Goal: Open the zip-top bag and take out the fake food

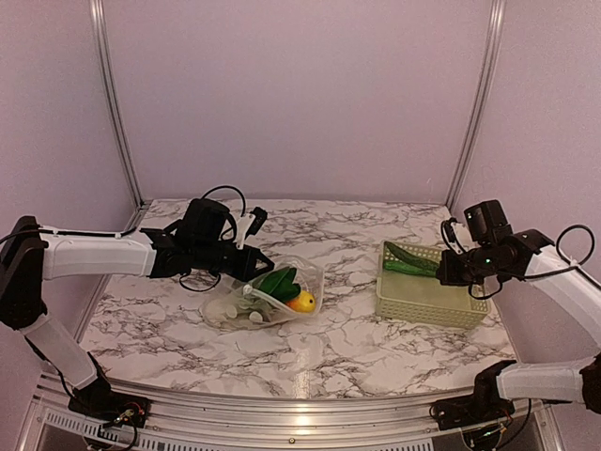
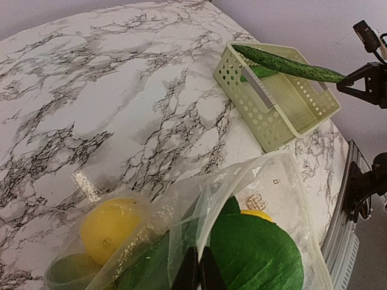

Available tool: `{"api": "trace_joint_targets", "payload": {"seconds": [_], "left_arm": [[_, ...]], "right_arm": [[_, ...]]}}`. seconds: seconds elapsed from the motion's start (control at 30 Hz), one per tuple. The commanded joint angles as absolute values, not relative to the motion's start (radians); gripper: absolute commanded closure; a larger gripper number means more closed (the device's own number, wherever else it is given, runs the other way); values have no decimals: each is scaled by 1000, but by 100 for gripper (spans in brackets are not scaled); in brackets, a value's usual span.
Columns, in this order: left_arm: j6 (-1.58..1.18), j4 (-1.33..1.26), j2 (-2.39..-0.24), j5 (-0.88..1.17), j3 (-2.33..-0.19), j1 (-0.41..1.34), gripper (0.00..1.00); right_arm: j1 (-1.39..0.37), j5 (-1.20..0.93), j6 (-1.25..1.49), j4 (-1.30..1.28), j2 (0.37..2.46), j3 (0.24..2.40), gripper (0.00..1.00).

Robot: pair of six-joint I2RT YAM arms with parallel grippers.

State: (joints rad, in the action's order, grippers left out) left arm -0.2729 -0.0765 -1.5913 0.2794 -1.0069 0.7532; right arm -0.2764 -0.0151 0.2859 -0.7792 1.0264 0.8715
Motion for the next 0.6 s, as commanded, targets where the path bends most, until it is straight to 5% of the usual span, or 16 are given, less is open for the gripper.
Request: {"api": "trace_joint_targets", "payload": {"seconds": [0.0,0.1,0.23,0.37,0.57], "left_arm": [[-267,-47,-1607,285,-1016,745,100],[-266,-45,-1611,288,-1020,744,100],[-265,-44,-1614,291,-1019,742,100],[-266,-44,-1611,291,-1016,741,100],[-265,-42,-1611,293,-1014,741,100]], "right_arm": [[-267,32,311,-803,1055,883,100],[-267,31,310,-805,1058,884,94],[-267,26,305,-795,1050,886,62],[-267,27,276,-779,1068,907,48],[-268,-129,177,-692,1108,978,46]]}}
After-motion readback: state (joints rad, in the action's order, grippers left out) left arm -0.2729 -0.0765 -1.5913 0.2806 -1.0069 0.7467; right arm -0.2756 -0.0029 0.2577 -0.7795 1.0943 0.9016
